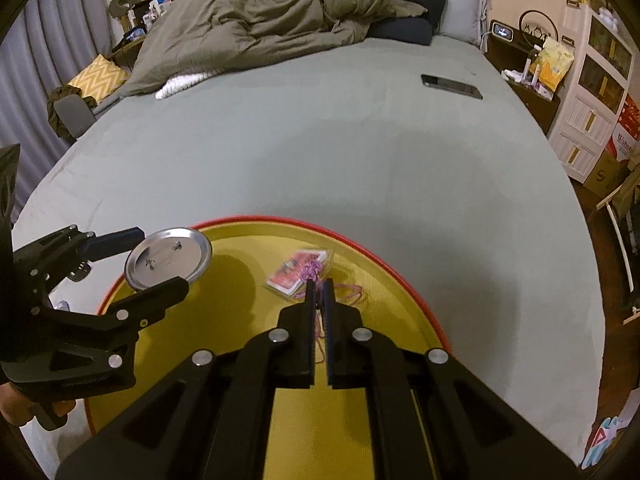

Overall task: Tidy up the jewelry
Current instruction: 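Lift the pink badge and silver lid out of the tray toward the bed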

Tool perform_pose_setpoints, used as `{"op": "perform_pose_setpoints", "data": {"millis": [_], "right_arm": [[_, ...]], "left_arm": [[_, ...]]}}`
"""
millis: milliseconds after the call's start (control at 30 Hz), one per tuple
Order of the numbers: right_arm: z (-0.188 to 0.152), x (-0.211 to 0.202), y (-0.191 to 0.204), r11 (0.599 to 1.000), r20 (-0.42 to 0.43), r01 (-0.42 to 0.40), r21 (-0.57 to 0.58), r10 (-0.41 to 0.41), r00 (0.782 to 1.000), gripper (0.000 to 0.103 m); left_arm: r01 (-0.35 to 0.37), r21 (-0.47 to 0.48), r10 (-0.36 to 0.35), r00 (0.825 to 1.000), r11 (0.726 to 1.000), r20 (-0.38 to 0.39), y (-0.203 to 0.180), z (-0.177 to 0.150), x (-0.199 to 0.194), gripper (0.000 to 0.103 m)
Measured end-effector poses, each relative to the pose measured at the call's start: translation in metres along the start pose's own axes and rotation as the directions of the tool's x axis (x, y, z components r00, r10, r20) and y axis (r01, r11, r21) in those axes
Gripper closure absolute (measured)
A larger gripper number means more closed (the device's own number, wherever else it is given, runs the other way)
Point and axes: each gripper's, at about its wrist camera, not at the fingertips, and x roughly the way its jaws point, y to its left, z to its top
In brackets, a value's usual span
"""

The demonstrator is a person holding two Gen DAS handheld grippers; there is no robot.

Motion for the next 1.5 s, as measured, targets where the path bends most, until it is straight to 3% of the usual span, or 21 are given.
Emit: {"op": "perform_pose_setpoints", "data": {"millis": [800,1067,1500], "right_arm": [[0.013,-0.121,0.050,0.998,0.185,0.010,-0.069,0.003,0.983,0.100],[-0.001,-0.149,0.086,0.994,0.207,-0.012,-0.110,0.034,0.978,0.100],[-0.033,-0.154,0.186,0.957,0.137,-0.145,-0.250,0.184,0.973,0.100]], "left_arm": [[-0.039,-0.029,0.042,0.990,0.999,0.133,0.008,-0.022,-0.136,0.033],[-0.073,-0.064,0.082,0.986,0.995,0.147,0.022,-0.055,-0.184,0.033],[-0.174,-0.183,0.196,0.974,0.968,0.110,0.071,-0.128,-0.243,0.033]]}}
